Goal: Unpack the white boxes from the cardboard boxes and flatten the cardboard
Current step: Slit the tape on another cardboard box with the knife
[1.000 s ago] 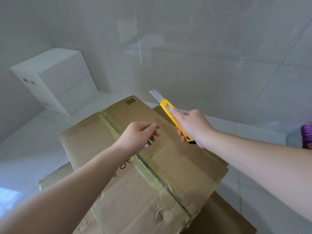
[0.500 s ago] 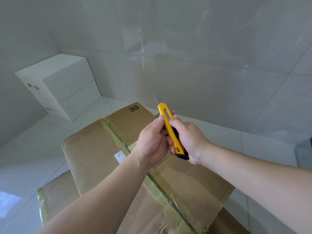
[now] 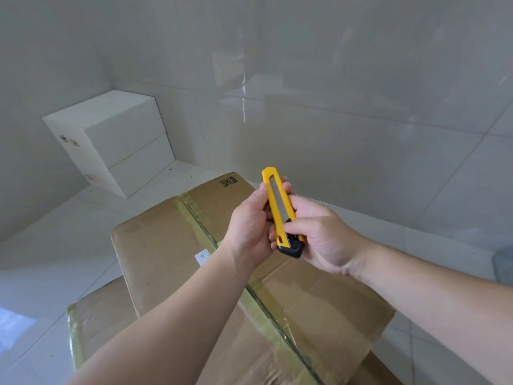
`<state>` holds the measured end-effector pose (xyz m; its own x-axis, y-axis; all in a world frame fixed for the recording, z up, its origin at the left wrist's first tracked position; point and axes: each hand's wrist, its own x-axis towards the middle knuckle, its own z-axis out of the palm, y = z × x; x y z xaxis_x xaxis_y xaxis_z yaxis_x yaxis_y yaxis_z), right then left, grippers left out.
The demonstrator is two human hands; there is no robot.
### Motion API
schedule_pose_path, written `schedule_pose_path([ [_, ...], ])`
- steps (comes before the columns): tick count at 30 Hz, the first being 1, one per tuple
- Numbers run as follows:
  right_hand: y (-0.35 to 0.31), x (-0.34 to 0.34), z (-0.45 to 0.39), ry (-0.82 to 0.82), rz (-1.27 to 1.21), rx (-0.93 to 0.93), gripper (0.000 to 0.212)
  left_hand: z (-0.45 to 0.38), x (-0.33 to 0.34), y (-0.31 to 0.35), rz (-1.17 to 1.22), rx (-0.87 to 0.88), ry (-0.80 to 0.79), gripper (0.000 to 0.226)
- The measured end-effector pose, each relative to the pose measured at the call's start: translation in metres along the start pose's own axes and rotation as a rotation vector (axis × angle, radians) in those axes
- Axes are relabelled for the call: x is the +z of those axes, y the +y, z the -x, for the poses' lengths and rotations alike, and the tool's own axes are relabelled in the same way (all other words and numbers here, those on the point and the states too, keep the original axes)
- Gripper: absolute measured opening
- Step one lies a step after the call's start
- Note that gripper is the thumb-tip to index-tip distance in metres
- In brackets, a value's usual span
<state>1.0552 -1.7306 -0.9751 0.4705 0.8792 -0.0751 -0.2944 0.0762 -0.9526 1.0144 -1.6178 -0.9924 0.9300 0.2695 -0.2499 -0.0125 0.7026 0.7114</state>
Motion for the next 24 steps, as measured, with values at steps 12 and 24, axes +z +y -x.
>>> schedule_pose_path([
  [12,0.000,-0.099,0.009,0.745,0.728,-0.089,0.015,-0.039,0.063,-0.052,-1.005,0.252,0.015,0.027],
  [24,0.074,-0.353,0.038,1.076,0.993,0.542,0.017,-0.106,0.097,-0.132,-2.038,0.256,-0.318,0.031],
])
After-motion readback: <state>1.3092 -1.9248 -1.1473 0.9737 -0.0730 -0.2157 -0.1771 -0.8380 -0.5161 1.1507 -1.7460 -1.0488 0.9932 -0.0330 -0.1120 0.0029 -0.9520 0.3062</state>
